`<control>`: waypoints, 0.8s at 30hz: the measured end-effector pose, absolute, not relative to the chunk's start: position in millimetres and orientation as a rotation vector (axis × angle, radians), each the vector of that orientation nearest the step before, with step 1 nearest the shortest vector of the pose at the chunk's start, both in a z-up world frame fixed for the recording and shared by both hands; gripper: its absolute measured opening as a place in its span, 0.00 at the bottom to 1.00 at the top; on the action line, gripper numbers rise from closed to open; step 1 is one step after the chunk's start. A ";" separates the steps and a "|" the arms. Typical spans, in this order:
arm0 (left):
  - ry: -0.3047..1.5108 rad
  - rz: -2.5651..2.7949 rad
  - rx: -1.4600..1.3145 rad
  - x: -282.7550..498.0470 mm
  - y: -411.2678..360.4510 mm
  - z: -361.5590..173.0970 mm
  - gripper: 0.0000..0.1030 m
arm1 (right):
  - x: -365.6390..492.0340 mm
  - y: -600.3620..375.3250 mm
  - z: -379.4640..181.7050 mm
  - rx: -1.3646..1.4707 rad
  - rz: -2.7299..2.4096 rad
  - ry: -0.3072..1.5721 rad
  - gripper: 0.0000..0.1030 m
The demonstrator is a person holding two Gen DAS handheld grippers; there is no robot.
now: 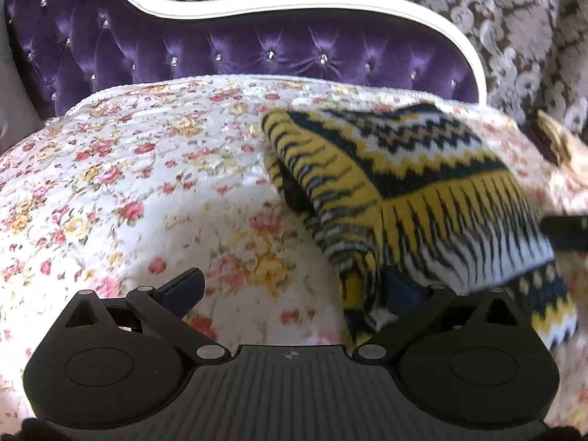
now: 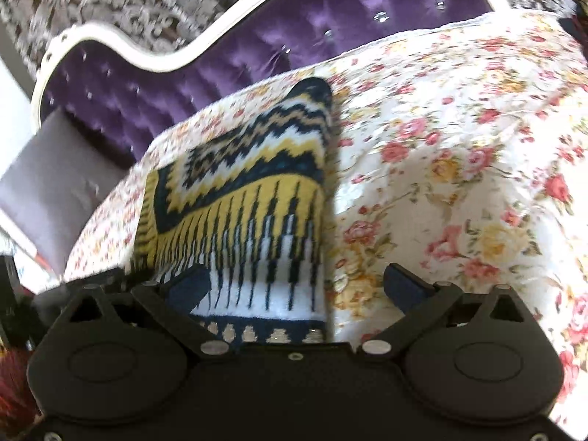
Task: Fold small clothes
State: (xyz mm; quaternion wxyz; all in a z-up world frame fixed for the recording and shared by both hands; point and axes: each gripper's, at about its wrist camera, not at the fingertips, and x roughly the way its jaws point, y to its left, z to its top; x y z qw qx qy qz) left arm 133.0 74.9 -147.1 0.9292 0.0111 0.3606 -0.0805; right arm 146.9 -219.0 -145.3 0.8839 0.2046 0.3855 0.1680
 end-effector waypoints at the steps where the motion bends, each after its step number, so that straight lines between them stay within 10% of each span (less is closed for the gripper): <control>1: 0.741 -0.165 0.019 130.7 76.2 -148.3 1.00 | 148.2 -218.7 -145.2 0.426 0.345 0.797 0.99; 24: 0.632 -0.063 -0.153 46.2 108.0 -117.5 0.96 | 101.9 -111.1 -108.6 -0.182 0.287 0.545 0.99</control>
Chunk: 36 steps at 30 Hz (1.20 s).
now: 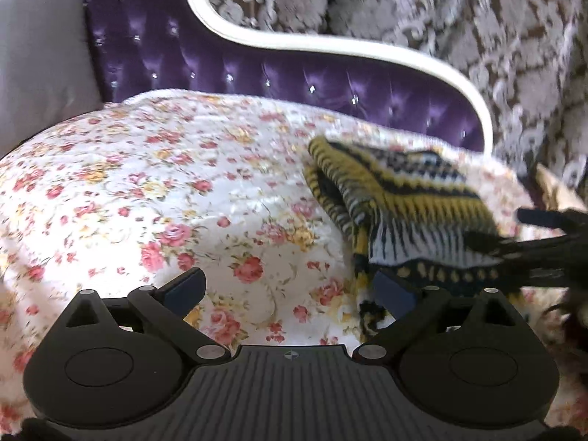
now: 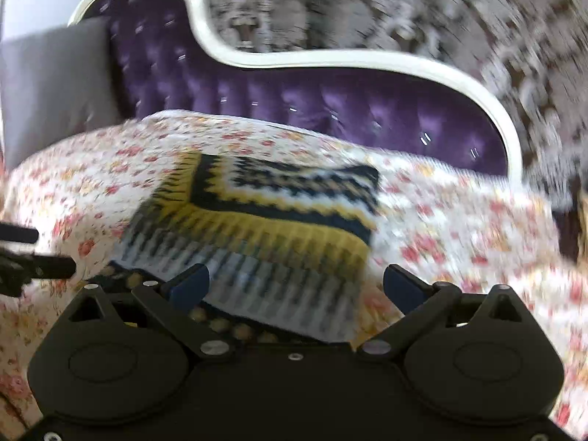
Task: Fold small clothes
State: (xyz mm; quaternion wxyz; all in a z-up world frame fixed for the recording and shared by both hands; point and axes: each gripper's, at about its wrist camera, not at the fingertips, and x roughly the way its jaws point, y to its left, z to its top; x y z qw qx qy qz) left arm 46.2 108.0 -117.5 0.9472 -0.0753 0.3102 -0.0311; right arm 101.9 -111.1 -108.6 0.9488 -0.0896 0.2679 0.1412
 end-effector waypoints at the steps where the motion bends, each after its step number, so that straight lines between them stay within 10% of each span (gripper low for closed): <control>1: 0.619 -0.061 -0.166 42.0 108.8 -115.3 0.96 | 104.8 -102.7 -109.0 -0.194 0.286 0.550 0.99; 9: 0.533 0.027 -0.164 17.5 96.2 -96.6 0.96 | 93.0 -74.4 -137.2 -0.264 0.393 0.662 0.88; 36: 0.627 0.076 -0.122 -22.0 17.9 -57.0 0.93 | 15.8 -157.9 -42.5 0.081 0.150 0.521 0.99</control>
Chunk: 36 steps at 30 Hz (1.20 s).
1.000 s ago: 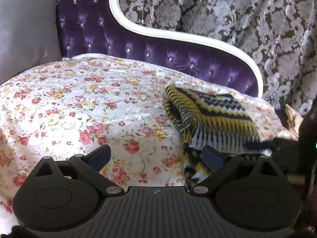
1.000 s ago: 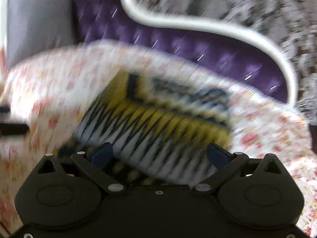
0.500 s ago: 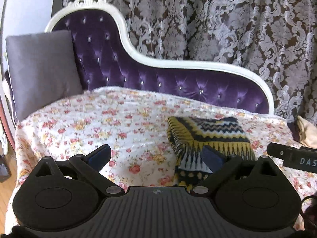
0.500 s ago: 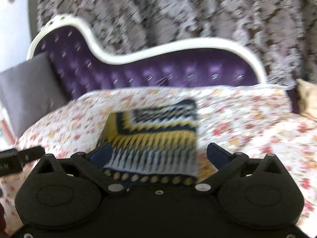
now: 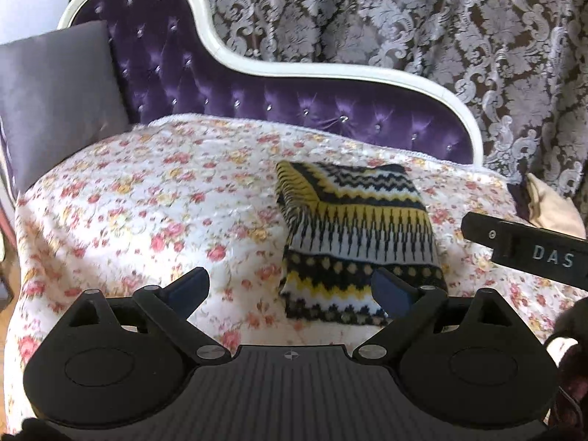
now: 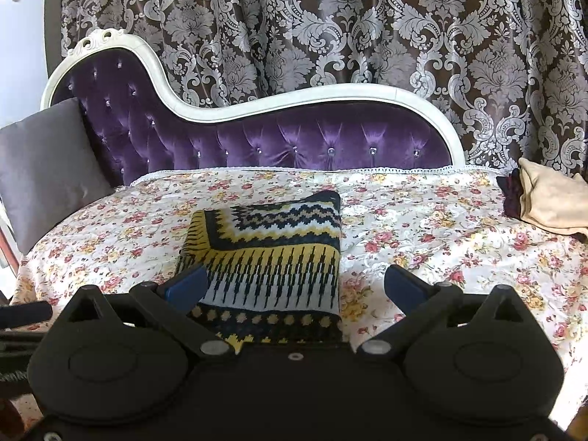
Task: Fold small clothes
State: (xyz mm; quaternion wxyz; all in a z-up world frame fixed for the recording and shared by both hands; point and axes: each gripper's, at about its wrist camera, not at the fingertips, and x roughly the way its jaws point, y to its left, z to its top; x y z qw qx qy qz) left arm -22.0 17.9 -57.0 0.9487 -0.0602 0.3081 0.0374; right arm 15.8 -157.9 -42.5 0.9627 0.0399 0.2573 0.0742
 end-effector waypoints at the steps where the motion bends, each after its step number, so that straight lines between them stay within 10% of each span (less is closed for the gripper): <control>1: 0.627 0.080 -0.127 -24.1 17.8 -56.6 0.93 | 13.6 -157.5 -42.2 0.081 0.154 0.522 0.99; 36: 0.680 0.092 -0.026 -55.6 1.2 -60.4 0.93 | -21.9 -145.8 -33.4 0.059 0.143 0.520 0.99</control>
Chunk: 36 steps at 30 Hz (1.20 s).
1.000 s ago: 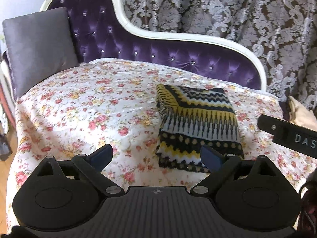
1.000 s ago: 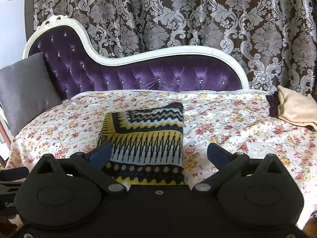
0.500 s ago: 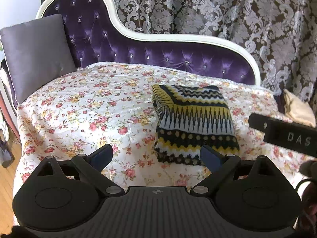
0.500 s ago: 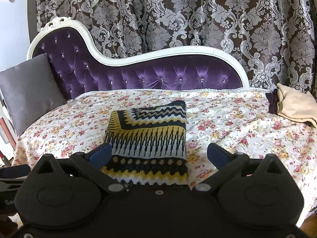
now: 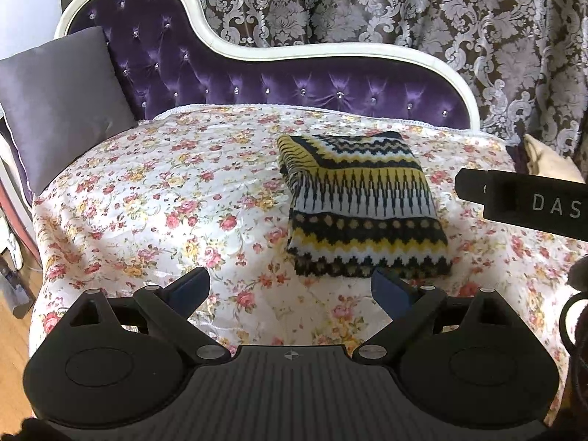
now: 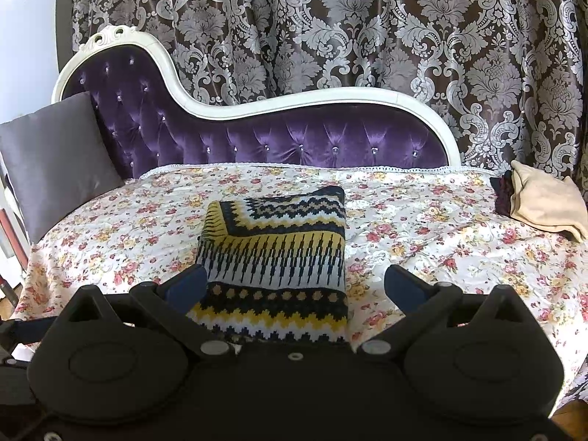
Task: Fold small clothes
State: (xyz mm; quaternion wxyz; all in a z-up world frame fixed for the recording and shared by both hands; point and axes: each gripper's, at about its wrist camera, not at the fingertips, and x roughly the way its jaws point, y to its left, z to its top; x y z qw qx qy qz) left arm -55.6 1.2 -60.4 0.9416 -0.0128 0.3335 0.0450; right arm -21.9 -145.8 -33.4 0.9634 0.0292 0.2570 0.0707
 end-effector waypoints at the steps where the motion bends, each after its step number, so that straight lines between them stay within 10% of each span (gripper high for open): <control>1: 0.681 0.094 -0.028 -55.8 2.2 -60.8 0.93 | -22.7 -145.1 -33.6 0.058 0.144 0.522 0.99; 36: 0.668 0.196 -0.089 -52.8 36.0 -58.9 0.93 | -20.6 -141.6 -49.7 0.031 0.123 0.603 0.99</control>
